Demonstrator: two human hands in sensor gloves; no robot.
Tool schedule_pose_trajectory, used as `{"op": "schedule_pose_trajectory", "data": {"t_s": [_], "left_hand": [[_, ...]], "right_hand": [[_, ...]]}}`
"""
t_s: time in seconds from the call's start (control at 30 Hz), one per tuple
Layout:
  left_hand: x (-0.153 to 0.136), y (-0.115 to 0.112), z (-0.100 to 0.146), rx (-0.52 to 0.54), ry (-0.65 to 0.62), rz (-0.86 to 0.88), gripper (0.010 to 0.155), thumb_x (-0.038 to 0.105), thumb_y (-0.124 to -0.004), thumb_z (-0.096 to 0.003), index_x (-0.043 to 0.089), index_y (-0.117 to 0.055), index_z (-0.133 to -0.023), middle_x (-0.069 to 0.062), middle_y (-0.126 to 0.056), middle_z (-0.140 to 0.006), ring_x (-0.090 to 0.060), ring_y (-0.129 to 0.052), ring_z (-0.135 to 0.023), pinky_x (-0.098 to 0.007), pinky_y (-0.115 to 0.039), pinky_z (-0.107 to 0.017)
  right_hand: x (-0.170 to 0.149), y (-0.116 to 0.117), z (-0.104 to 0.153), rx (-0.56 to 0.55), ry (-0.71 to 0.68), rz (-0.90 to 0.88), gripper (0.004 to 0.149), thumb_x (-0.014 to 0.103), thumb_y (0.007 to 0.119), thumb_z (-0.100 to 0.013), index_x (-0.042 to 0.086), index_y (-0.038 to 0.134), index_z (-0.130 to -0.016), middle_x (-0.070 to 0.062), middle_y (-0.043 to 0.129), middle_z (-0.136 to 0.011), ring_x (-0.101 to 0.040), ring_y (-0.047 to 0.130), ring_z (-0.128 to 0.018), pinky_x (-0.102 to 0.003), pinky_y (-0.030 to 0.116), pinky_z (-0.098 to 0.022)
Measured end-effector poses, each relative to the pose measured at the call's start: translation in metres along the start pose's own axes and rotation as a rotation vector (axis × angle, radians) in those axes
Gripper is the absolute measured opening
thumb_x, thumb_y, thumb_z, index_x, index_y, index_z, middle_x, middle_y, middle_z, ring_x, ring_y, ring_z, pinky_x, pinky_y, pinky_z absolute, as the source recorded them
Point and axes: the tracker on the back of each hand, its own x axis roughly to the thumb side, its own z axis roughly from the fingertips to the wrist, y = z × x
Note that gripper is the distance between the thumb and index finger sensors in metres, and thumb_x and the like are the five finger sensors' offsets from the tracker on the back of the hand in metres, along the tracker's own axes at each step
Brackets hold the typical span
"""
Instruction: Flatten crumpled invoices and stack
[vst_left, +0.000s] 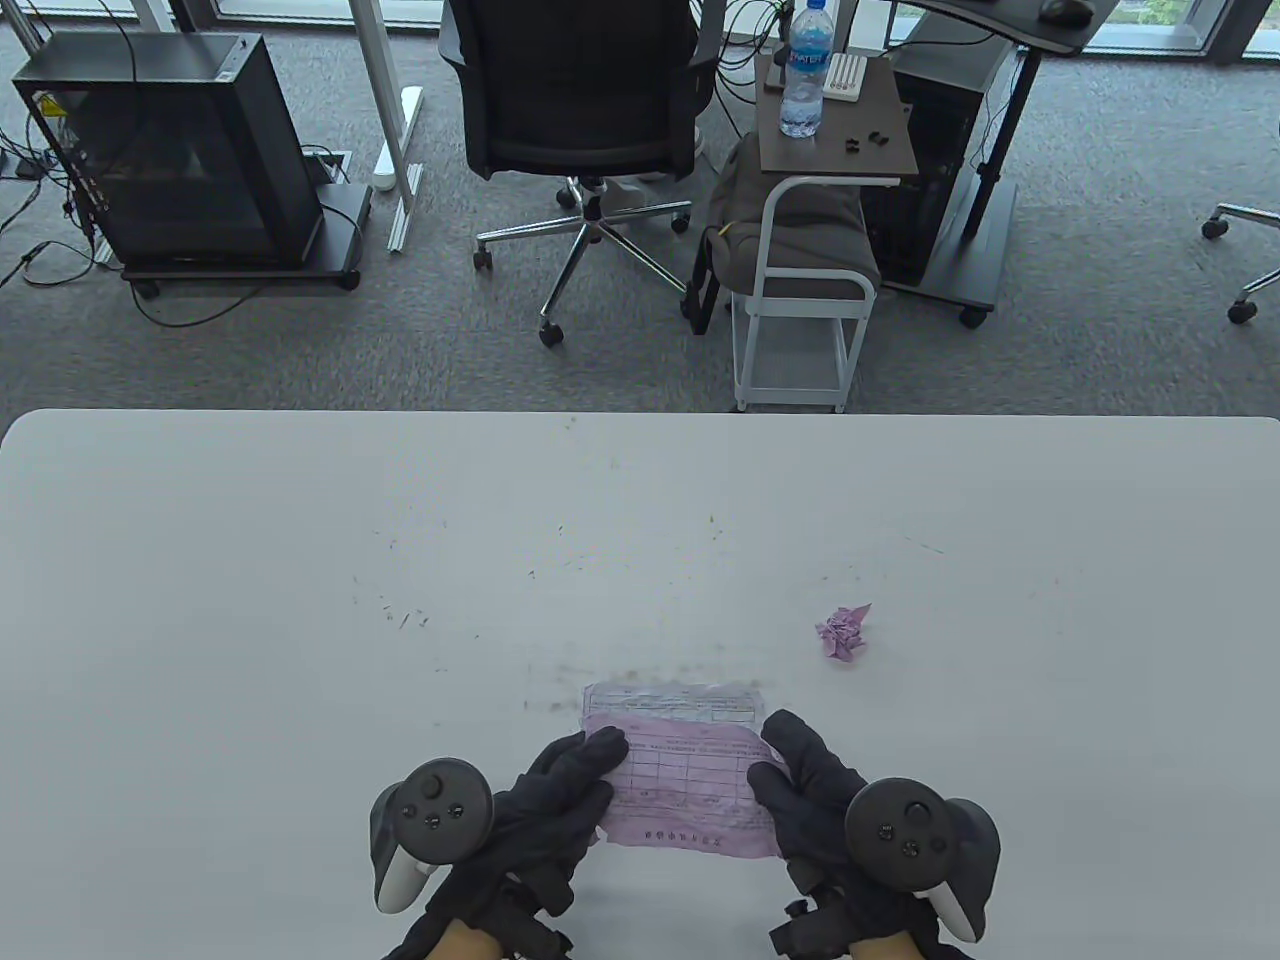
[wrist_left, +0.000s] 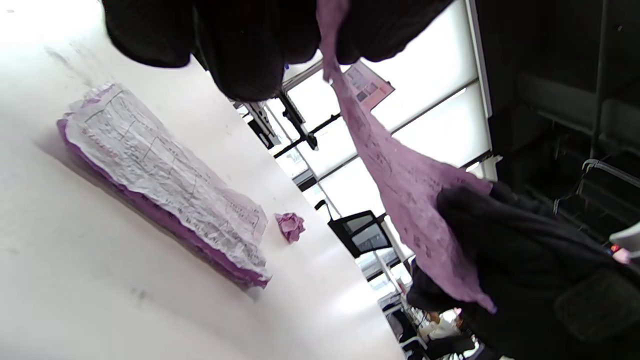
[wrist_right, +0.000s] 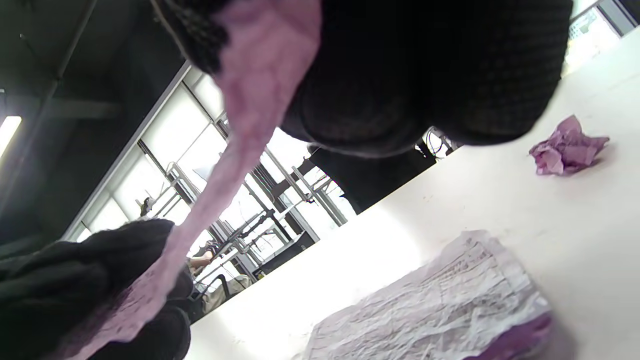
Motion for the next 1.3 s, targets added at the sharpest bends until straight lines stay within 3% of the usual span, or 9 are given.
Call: {"op": "schedule_pose_trajectory", "data": {"t_s": [0.07,0.27,0.37,0.6,0.93,1.17,1.3], "left_hand": [[0.004,0.001,-0.004,-0.054,0.027,-0.056,0.056,0.03,-0.068,-0.0626,0.008,-0.055,-0.113,-0.019,-0.044,-0.112,-0.048,-0.071,-0.094,-0.063,-0.065,-0.065],[-0.004,0.007,-0.023,-0.073,0.107,-0.091,0.058,0.033,-0.067,-0.0631,0.01,-0.053,-0.114,-0.018,-0.042,-0.114,-0.053,-0.065,-0.097,-0.064,-0.063,-0.065],[-0.018,0.006,-0.041,-0.056,0.107,-0.11,0.057,0.035,-0.067,-0.0627,0.013,-0.056,-0.114,-0.016,-0.045,-0.114,-0.052,-0.066,-0.098,-0.065,-0.063,-0.066],[-0.039,0.003,-0.078,-0.129,0.201,-0.266,0.055,0.034,-0.068,-0.0622,0.012,-0.059,-0.112,-0.016,-0.048,-0.114,-0.056,-0.06,-0.099,-0.067,-0.06,-0.066],[-0.059,-0.017,-0.095,-0.2,0.254,-0.455,0.055,0.035,-0.068,-0.0619,0.013,-0.058,-0.112,-0.013,-0.046,-0.114,-0.058,-0.052,-0.1,-0.068,-0.055,-0.067],[-0.057,-0.027,-0.099,-0.229,0.243,-0.672,0.054,0.034,-0.072,-0.0605,0.014,-0.063,-0.11,-0.012,-0.045,-0.113,-0.058,-0.05,-0.1,-0.068,-0.055,-0.067],[-0.061,-0.033,-0.099,-0.279,0.318,-0.729,0.057,0.034,-0.075,-0.0599,0.017,-0.056,-0.112,-0.016,-0.032,-0.114,-0.061,-0.04,-0.1,-0.069,-0.05,-0.067]], "right_hand": [[0.007,-0.001,-0.005,0.034,0.017,0.041,0.052,0.025,0.08,-0.054,0.004,0.061,-0.097,-0.014,0.093,-0.066,-0.025,0.098,-0.042,-0.043,0.089,-0.031],[0.009,0.013,-0.034,0.152,0.039,0.251,0.055,0.022,0.08,-0.054,0.004,0.056,-0.1,-0.016,0.09,-0.073,-0.028,0.097,-0.048,-0.045,0.088,-0.035],[-0.003,0.033,-0.052,0.187,0.072,0.296,0.055,0.022,0.08,-0.054,0.004,0.056,-0.1,-0.016,0.09,-0.073,-0.028,0.097,-0.048,-0.045,0.088,-0.035],[-0.038,0.063,-0.082,0.228,0.184,0.274,0.056,0.022,0.08,-0.053,0.004,0.055,-0.101,-0.016,0.089,-0.075,-0.028,0.096,-0.049,-0.045,0.088,-0.036],[-0.054,0.101,-0.095,0.32,0.213,0.405,0.057,0.022,0.081,-0.053,0.004,0.054,-0.101,-0.016,0.089,-0.075,-0.028,0.096,-0.051,-0.045,0.087,-0.037],[-0.046,0.119,-0.096,0.343,0.193,0.571,0.056,0.022,0.081,-0.053,0.005,0.055,-0.1,-0.016,0.089,-0.073,-0.027,0.095,-0.051,-0.045,0.087,-0.038],[-0.04,0.128,-0.096,0.368,0.189,0.691,0.061,0.025,0.084,-0.053,0.005,0.054,-0.101,-0.014,0.088,-0.073,-0.026,0.094,-0.052,-0.044,0.087,-0.038]]}}
